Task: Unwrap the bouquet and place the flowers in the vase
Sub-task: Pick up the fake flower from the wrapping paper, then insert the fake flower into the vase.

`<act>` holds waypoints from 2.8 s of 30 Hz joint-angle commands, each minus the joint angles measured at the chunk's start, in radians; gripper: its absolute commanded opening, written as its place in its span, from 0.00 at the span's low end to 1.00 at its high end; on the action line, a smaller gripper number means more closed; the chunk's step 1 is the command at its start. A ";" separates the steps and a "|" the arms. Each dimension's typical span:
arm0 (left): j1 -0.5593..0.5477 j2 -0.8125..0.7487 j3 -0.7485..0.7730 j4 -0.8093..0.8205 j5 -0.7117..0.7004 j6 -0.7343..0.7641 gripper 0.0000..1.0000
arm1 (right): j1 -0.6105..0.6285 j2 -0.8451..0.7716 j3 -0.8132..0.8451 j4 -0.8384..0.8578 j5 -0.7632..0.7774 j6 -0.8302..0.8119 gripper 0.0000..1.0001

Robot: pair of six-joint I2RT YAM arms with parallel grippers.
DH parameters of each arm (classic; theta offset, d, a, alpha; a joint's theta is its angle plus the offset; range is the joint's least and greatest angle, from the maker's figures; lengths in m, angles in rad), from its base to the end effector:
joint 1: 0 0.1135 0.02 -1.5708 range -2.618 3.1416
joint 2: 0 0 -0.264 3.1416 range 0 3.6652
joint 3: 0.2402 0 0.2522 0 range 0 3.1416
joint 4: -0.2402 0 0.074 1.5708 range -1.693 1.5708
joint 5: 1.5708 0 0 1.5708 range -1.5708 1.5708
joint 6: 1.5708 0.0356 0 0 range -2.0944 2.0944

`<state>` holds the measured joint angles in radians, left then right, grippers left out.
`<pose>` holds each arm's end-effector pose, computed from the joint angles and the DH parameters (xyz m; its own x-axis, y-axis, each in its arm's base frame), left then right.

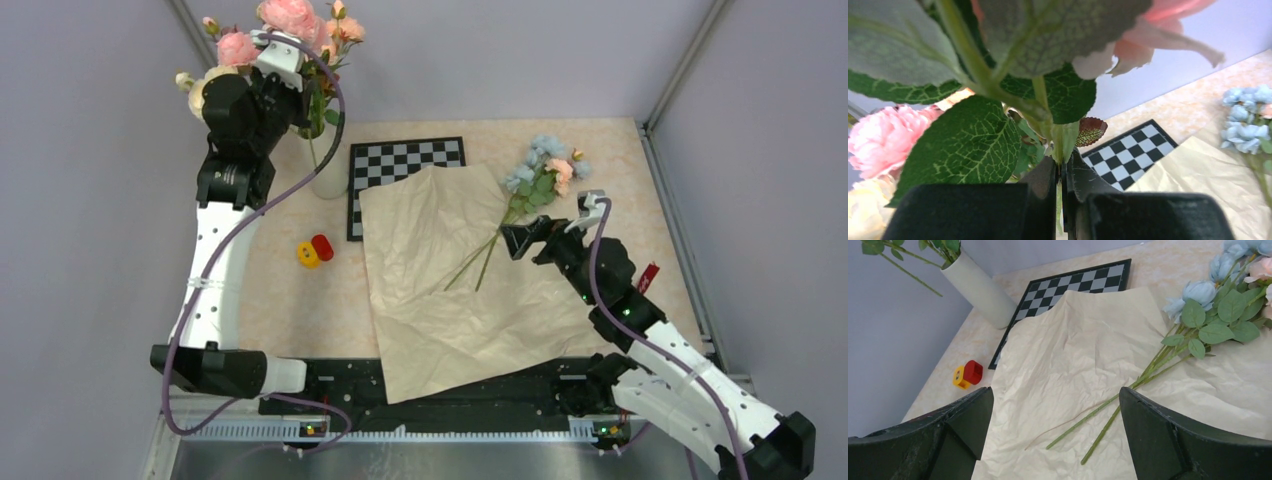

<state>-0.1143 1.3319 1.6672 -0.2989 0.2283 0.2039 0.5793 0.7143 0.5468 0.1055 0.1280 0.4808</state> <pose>0.2750 -0.0397 0.5112 0.1034 0.1867 -0.9770 0.3215 0.9232 0.2104 0.1541 0.0954 0.2980 -0.2478 0.3861 -0.8886 -0.3629 0.8134 0.4546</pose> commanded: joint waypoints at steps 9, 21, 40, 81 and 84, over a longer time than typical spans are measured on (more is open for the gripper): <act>0.102 0.089 0.069 0.274 0.074 0.077 0.00 | -0.022 -0.043 -0.002 -0.013 0.038 0.002 0.99; 0.127 0.152 0.063 0.418 0.144 -0.031 0.00 | -0.022 -0.016 0.028 -0.013 0.037 0.000 0.99; 0.148 0.161 -0.130 0.460 0.139 -0.054 0.00 | -0.024 -0.005 0.017 -0.002 0.027 0.019 0.99; 0.154 0.222 -0.409 0.547 0.079 -0.108 0.00 | -0.024 -0.041 -0.016 -0.001 0.019 0.056 0.99; 0.154 0.229 -0.412 0.547 0.069 -0.107 0.00 | -0.024 -0.041 -0.016 -0.001 0.018 0.056 0.99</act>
<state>0.0345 1.5391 1.2789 0.2703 0.3134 0.1104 0.5663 0.6880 0.5304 0.0742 0.1555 0.5282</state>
